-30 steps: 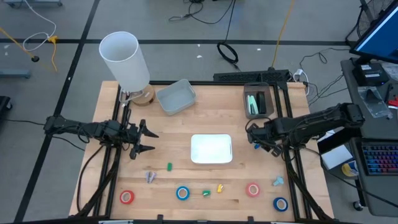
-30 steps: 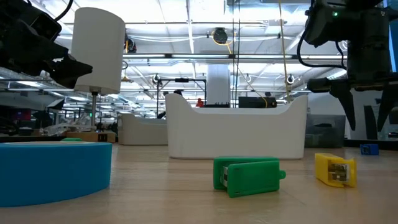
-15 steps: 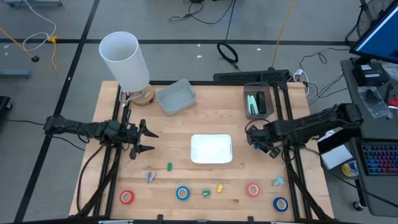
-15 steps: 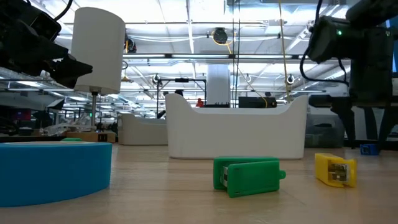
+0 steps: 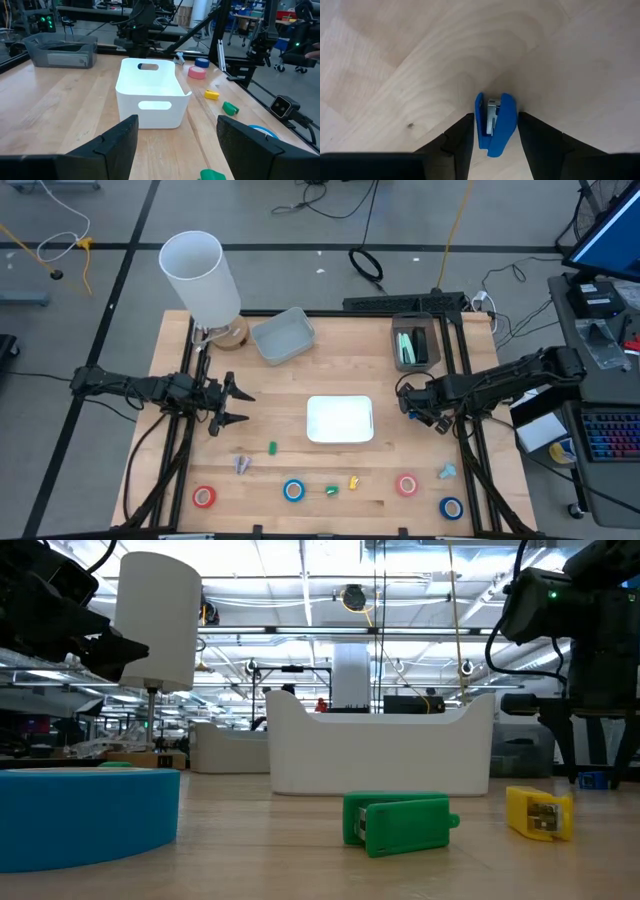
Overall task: Pick and place Stapler, Stapler remover, tape
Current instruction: Put the blue stapler into the black bin
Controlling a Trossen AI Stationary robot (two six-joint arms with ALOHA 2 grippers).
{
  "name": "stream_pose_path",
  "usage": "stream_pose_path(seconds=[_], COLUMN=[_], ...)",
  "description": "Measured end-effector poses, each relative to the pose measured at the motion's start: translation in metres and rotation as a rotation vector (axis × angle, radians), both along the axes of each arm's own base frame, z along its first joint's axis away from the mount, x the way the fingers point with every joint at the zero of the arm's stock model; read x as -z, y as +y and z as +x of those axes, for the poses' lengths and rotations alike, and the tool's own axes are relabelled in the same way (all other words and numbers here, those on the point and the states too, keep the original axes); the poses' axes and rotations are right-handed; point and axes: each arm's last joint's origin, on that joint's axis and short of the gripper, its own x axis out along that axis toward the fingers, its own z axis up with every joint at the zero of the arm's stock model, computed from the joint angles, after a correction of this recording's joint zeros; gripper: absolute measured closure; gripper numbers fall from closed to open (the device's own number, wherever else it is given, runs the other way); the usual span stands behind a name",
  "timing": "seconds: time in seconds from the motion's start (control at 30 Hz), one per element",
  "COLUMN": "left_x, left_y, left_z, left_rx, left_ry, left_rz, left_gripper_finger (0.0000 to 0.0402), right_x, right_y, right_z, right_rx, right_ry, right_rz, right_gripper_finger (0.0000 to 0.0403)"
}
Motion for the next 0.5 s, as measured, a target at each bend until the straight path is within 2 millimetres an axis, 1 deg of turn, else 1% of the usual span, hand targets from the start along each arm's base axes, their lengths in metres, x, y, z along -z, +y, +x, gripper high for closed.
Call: stream_pose_path(seconds=[0.5], left_x=[0.0], left_y=[0.0], left_z=[0.0], left_rx=[-0.001], left_ry=[0.001], left_rz=[-0.001], left_gripper_finger=[0.0133], right_x=[0.0005], right_y=[0.0001], right_z=[0.0005], right_rx=[-0.038], right_ry=[-0.003], right_rz=[-0.004], right_gripper_finger=[0.0253])
